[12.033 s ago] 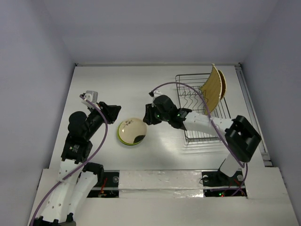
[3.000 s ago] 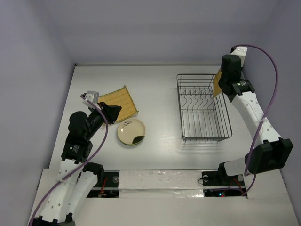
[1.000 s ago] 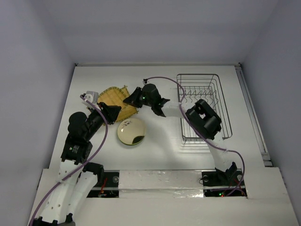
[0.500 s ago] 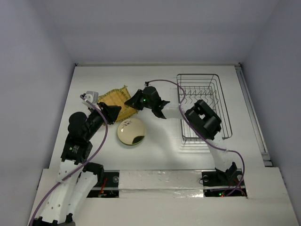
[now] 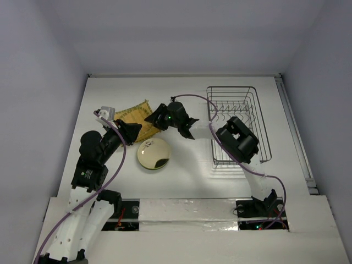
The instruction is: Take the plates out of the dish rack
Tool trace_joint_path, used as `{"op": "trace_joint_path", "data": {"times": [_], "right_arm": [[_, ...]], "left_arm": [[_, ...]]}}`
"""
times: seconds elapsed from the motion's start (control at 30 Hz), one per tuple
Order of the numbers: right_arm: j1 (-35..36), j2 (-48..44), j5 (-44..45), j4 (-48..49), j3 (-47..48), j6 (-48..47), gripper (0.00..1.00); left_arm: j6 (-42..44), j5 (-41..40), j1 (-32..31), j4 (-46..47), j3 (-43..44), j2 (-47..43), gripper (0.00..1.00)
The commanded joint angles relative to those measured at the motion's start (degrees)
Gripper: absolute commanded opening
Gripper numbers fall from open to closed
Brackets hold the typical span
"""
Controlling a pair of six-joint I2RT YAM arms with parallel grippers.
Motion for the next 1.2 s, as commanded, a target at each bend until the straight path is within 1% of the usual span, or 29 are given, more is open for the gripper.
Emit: {"op": "trace_joint_path", "data": {"times": [0.0,0.07,0.1,0.13,0.37,0.53,0.6,0.73,0.97,1.17], "right_arm": [[0.53,-2.4,1.32,4.27,-0.39,0.87,0.67],[0.53,-3.28,1.59,4.62,-1.0,0.52,0.79],[0.53,-3.72,2.29,4.27,-1.44,0.26,0.97],[0.53,-4.07,2.73,3.92,-1.53,-0.09,1.0],[0.53,-8.11,5.63,3.21,-4.17,-2.38,1.0],[0.53,-11.37,8.18,0.14,-4.53,-5.8,1.0],[0.53,-10.93,8.27,-2.57,-2.86,-7.21,1.0],[0.53,-8.83,7.22,-4.17,-0.57,-8.09,1.0],[0.53,-4.43,4.49,-6.1,2.68,-9.41,1.0],[0.53,-2.23,6.51,-14.18,7.07,-12.57,1.0]], "left_arm": [[0.28,0.46,-0.06,1.95,2.1,-0.68,0.19],[0.28,0.46,-0.06,1.95,2.1,-0.68,0.19],[0.36,0.46,-0.06,1.95,2.1,-0.68,0.19],[0.28,0.64,-0.06,1.95,2.19,-0.68,0.2],[0.28,0.46,-0.06,1.95,2.1,-0.68,0.2],[0.28,0.46,-0.06,2.04,2.1,-0.5,0.22],[0.28,0.46,-0.06,2.04,2.1,-0.59,0.23],[0.36,0.29,-0.06,2.04,2.01,-0.59,0.25],[0.36,0.29,-0.06,1.95,2.01,-0.85,0.26],[0.37,0.2,-0.06,1.86,2.1,-0.94,0.26]]}}
